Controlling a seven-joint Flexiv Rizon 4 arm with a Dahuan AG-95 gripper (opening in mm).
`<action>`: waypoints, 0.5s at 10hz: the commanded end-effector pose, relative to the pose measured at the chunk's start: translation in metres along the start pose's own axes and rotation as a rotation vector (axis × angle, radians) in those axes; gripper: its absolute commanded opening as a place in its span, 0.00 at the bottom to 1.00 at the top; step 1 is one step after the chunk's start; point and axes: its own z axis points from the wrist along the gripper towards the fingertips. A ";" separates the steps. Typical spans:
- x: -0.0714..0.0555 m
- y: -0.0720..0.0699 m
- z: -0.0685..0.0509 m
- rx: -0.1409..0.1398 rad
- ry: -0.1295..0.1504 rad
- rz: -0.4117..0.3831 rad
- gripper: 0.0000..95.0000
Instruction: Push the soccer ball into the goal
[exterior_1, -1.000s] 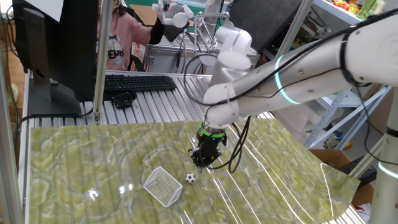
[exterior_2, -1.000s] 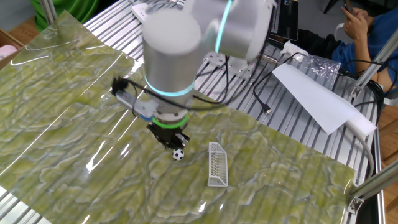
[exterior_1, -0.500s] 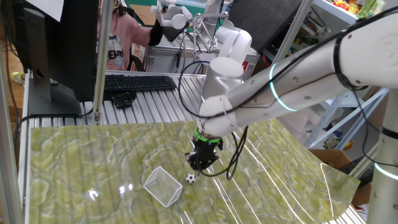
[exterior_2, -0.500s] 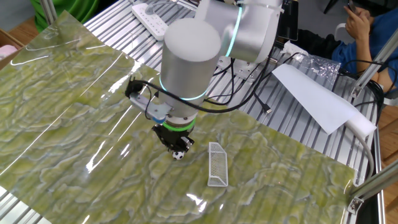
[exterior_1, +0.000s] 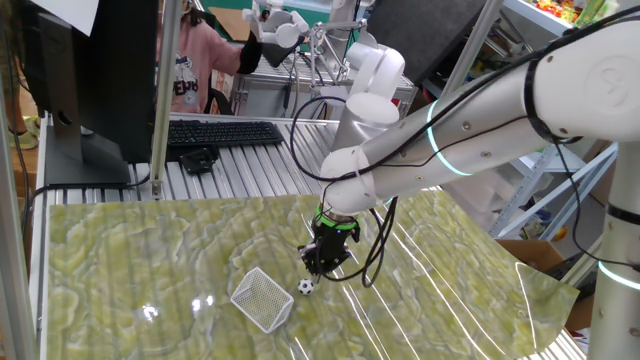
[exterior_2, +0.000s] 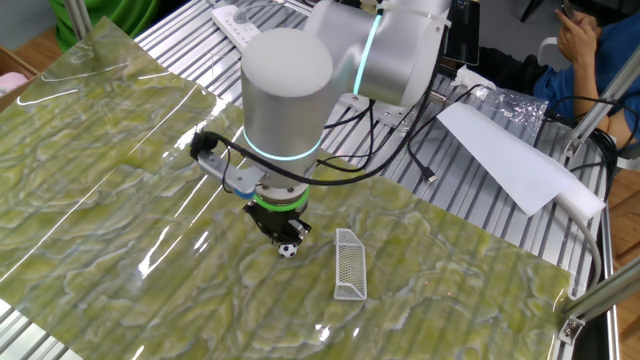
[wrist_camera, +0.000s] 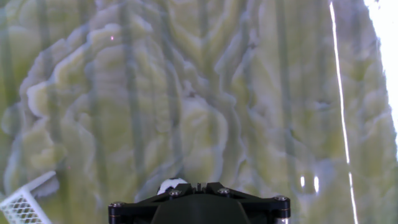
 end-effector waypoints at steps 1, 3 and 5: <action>0.003 0.004 0.006 -0.002 -0.008 0.020 0.00; 0.009 0.009 0.010 -0.004 -0.005 0.037 0.00; 0.012 0.012 0.013 -0.003 0.006 0.043 0.00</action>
